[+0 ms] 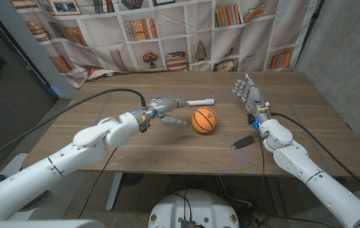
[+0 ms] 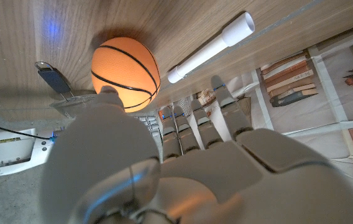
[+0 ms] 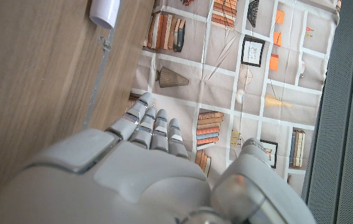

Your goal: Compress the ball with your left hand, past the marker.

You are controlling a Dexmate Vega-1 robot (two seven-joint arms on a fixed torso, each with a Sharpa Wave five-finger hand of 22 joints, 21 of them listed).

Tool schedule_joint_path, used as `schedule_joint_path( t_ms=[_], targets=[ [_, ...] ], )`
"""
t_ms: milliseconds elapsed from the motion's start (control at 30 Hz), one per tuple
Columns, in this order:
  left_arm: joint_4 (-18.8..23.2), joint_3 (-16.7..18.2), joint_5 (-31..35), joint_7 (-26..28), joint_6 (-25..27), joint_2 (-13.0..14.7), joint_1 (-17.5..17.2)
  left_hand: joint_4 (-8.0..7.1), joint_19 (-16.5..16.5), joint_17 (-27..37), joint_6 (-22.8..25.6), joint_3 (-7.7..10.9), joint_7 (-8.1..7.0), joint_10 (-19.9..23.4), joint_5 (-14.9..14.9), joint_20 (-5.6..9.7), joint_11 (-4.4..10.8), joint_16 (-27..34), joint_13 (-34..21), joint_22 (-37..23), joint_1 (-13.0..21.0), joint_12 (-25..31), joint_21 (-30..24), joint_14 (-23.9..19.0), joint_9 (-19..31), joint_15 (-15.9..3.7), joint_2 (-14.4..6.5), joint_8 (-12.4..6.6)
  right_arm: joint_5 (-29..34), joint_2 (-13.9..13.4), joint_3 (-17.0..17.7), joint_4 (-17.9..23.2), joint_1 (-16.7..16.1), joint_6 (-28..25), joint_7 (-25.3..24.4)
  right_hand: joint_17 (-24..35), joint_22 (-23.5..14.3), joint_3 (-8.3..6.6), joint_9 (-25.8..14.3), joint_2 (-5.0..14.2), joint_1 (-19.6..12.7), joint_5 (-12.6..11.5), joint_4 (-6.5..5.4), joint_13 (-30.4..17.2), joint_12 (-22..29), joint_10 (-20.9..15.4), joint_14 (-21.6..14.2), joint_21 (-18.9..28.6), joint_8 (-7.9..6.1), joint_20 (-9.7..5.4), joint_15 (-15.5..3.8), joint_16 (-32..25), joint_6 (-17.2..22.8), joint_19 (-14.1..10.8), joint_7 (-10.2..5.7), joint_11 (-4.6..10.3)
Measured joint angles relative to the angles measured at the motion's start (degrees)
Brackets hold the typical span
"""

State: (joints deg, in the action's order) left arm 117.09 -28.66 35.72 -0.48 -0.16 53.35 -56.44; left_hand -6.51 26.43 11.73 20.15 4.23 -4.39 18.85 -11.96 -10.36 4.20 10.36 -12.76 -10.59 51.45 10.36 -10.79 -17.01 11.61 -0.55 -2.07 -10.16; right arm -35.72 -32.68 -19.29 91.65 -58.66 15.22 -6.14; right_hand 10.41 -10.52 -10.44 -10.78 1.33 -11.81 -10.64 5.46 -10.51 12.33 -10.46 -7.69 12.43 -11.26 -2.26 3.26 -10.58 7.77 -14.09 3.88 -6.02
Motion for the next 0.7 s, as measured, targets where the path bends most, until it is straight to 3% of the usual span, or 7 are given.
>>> schedule_joint_path(
  t_ms=[167,333,700],
  targets=[
    [-0.96,1.5,-3.6,2.71,0.39,-1.13,-1.63,-1.58,-0.91,0.14,-2.88,0.01,0.49,-0.93,0.0,-0.91,-0.93,0.29,0.21,0.0,-2.1,0.27,0.0,0.48,0.0,0.37,-2.1,0.0,-0.03,0.0,0.0,0.0,-0.15,0.11,0.08,0.0,0.0,0.0,0.0,0.0,0.0,0.0,0.0,0.0,0.0,0.0,0.0,0.0,0.0,0.0,0.0,0.0,0.31,0.0,-0.31,0.0],
    [-2.87,3.38,-8.94,5.64,0.01,-2.78,-3.26,-2.05,-1.64,0.14,-4.12,-0.02,0.94,-1.1,0.44,-1.45,-1.75,0.29,0.26,0.0,-3.91,0.68,0.0,0.77,0.0,0.67,-3.6,0.0,-0.04,0.08,-0.02,-0.03,-0.2,0.39,0.26,0.0,0.0,0.0,0.0,0.0,0.0,0.0,0.0,0.0,0.0,0.0,0.0,0.0,0.0,0.0,0.0,0.0,0.31,0.0,-0.31,0.0],
    [-7.4,5.71,-19.15,13.06,-2.91,-6.43,-4.83,-2.93,-6.34,0.09,-4.2,-0.59,1.02,-0.57,0.95,1.05,-2.51,0.29,0.29,-0.22,-6.87,1.16,0.22,1.5,-0.01,1.4,-4.43,-0.48,0.07,0.34,-0.42,-0.25,-0.2,0.61,0.4,0.0,0.0,0.0,0.0,0.0,0.0,0.0,0.0,0.0,0.0,0.0,0.0,0.0,0.0,0.0,0.0,0.0,0.31,0.0,-0.31,0.0]
  ],
)
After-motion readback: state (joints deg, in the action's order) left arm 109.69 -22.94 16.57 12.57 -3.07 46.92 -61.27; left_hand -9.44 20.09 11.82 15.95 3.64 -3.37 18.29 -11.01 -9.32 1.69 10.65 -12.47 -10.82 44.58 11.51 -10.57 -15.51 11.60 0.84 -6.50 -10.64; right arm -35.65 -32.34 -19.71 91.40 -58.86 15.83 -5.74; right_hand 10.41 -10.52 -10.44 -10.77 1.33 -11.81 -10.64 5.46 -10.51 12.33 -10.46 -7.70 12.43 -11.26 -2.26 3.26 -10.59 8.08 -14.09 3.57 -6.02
